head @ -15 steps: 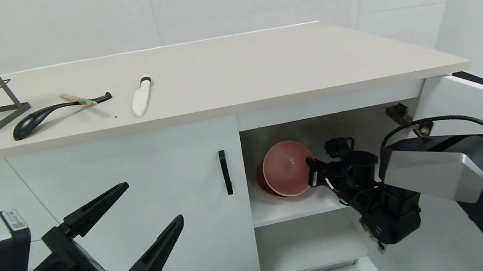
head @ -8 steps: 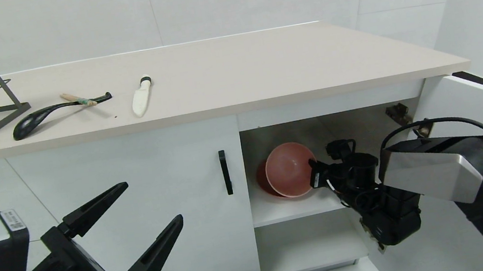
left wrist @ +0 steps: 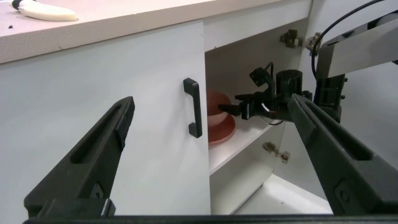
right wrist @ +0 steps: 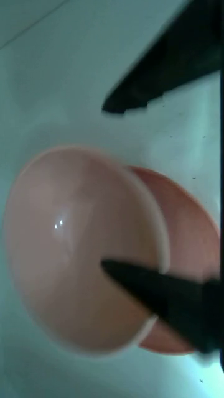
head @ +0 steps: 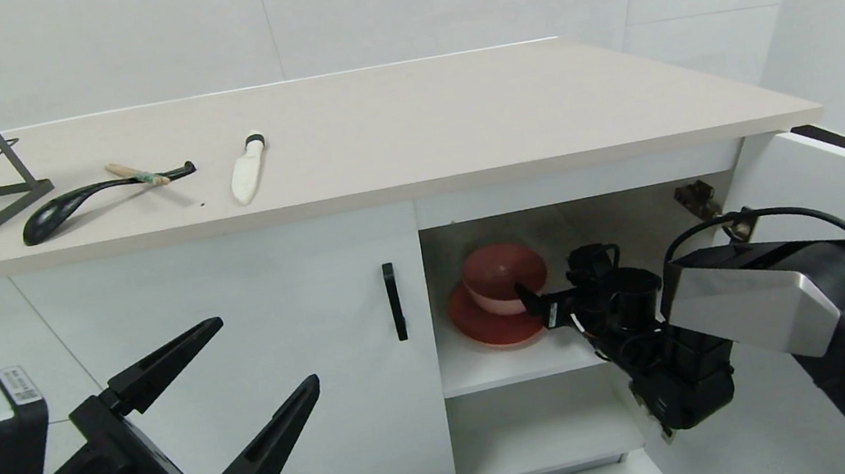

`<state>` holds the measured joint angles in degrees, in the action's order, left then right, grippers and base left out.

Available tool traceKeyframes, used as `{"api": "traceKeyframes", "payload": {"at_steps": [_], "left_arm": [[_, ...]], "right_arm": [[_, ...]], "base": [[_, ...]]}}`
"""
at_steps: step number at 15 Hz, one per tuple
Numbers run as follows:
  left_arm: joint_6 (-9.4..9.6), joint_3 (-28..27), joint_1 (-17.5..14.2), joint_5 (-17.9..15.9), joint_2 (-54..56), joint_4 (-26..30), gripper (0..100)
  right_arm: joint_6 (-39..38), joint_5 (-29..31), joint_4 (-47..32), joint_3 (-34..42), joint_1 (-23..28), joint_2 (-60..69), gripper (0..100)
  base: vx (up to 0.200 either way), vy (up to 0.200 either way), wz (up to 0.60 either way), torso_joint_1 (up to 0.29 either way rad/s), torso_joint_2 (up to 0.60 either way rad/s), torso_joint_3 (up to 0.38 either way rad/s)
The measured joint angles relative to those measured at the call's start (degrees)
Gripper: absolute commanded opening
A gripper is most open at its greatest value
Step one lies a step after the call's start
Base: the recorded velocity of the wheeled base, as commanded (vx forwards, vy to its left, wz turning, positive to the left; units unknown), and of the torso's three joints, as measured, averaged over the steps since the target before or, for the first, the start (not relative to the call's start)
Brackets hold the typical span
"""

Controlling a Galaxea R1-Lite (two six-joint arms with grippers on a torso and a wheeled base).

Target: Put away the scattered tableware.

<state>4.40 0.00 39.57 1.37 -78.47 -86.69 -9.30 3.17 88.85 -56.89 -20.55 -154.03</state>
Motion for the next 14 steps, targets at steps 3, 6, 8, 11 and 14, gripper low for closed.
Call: {"api": "traceKeyframes", "payload": {"at_steps": [3,6,8,11,14], "left_arm": [[-0.02,0.0,0.0,-0.06,0.16,-0.05,100],[0.0,0.0,-0.02,-0.06,0.26,-0.13,100],[0.0,0.0,-0.02,-0.06,0.26,-0.22,100],[-0.02,0.0,-0.02,-0.06,0.26,-0.16,100],[0.0,0.0,-0.02,-0.06,0.26,-0.13,100]], "right_arm": [[0.13,-0.06,1.04,0.23,-0.06,1.27,100],[2.99,0.11,1.12,3.58,-0.85,4.06,100],[4.41,0.17,1.07,7.73,-1.57,5.66,100],[4.92,0.24,1.07,14.95,-2.9,9.33,100],[5.07,0.27,1.07,22.44,-4.11,14.53,100]], "base": [[0.0,0.0,0.0,0.0,0.0,0.0],[0.0,0.0,0.0,0.0,0.0,0.0],[0.0,0.0,0.0,0.0,0.0,0.0],[0.0,0.0,0.0,0.0,0.0,0.0],[0.0,0.0,0.0,0.0,0.0,0.0]]}}
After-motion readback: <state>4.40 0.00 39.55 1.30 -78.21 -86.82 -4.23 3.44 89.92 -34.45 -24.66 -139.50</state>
